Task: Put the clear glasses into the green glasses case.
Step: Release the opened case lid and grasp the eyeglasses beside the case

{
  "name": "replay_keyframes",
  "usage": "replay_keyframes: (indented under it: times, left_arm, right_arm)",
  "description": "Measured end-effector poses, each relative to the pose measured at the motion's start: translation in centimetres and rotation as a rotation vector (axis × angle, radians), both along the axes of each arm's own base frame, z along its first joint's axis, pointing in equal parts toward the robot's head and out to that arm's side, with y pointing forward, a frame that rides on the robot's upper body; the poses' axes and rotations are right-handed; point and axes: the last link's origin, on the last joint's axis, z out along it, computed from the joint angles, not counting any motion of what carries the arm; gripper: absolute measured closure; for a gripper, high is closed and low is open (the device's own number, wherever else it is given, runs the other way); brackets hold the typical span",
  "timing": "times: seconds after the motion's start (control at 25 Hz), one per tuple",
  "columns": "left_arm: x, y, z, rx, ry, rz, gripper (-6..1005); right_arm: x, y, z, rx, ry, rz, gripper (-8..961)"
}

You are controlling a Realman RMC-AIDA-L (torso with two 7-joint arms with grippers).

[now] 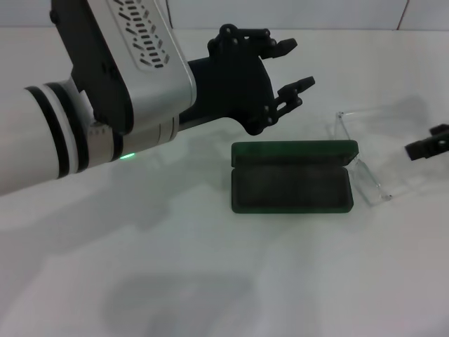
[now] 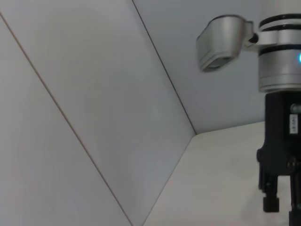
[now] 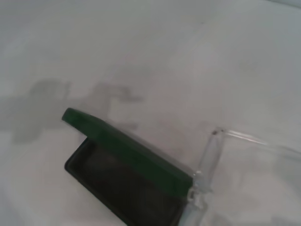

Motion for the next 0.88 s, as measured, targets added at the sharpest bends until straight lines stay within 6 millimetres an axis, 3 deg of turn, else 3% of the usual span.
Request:
replay_keyframes:
  times: [0.28, 0.88]
  left_arm:
    - [-0.2, 0.0, -0.4, -0.009, 0.003, 0.007, 578]
    - [-0.7, 0.3, -1.1, -0.025, 0.013, 0.020, 579]
  right_arm:
    - [-2.1, 1.8, -2.0, -0.077, -0.074, 0.019, 260]
    - [-3.2, 3.8, -6.7, -0.129, -0.145, 0.077, 274]
